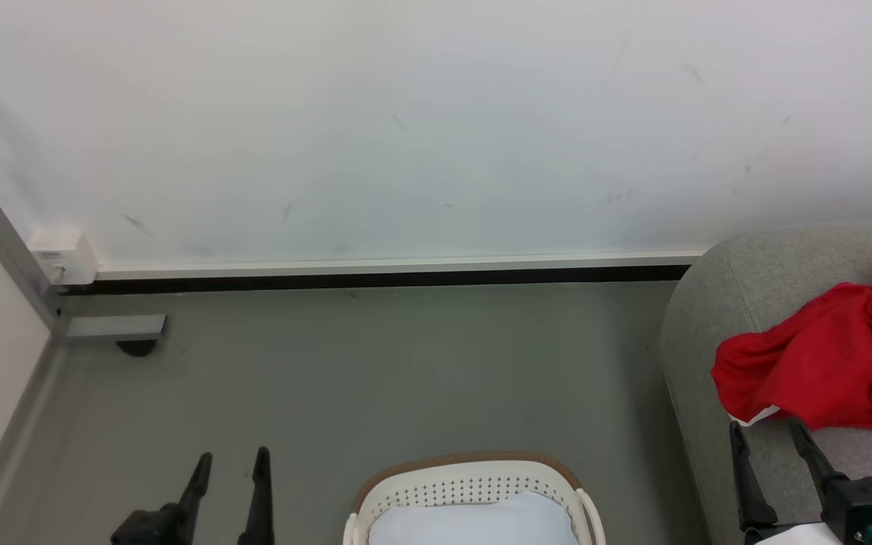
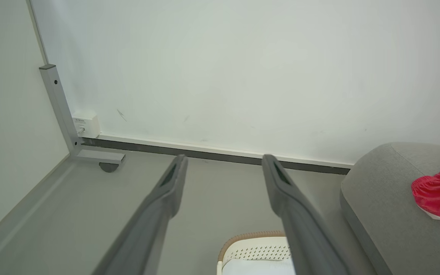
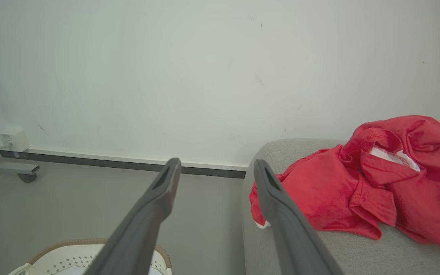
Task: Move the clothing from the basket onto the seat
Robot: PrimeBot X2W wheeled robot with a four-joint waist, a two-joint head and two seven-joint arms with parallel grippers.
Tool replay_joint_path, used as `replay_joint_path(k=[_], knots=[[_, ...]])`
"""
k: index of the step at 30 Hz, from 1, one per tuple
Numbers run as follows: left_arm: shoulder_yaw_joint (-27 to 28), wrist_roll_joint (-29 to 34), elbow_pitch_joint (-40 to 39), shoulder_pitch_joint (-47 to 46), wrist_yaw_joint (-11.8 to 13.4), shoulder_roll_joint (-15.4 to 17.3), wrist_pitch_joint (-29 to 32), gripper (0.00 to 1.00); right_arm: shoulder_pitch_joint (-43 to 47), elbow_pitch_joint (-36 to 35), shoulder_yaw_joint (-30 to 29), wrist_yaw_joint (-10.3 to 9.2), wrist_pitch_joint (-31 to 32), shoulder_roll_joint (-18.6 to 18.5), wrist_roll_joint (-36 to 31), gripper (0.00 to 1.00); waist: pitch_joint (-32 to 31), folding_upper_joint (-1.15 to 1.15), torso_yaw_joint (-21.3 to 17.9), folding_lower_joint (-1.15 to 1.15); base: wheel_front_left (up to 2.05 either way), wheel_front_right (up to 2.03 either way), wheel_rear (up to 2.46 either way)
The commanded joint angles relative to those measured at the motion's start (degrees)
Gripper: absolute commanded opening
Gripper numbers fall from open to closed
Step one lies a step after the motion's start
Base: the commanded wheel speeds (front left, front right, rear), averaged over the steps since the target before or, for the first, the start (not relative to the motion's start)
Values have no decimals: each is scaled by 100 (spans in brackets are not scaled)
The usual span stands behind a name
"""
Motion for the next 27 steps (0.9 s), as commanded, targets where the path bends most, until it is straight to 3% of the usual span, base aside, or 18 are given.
replay_joint_path(k=[1, 14, 15, 18, 27], knots=[[84, 127, 28, 40, -51, -37, -3, 100, -47, 15, 15, -15, 6, -8, 78, 100, -5, 0, 9, 0, 0, 0, 0], [445, 434, 272, 10, -252, -314, -3, 100, -133, 95, 145, -15, 6, -7, 136, 100, 21, 0, -28, 0, 0, 0, 0], [417, 353, 280, 0, -261, -336, 0, 0, -92, 83, 148, 0, 0, 1, 129, 0, 22, 0, -27, 0, 0, 0, 0], [398, 302, 416, 37, -265, -373, 18, 0, 4, 214, 135, 0, 20, 26, 169, 0, 23, 0, -26, 0, 0, 0, 0], [577, -653, 389, -64, -382, -391, 310, 0, -37, 110, 21, -1, 334, 20, 1238, 0, 38, 0, 3, 0, 0, 0, 0]])
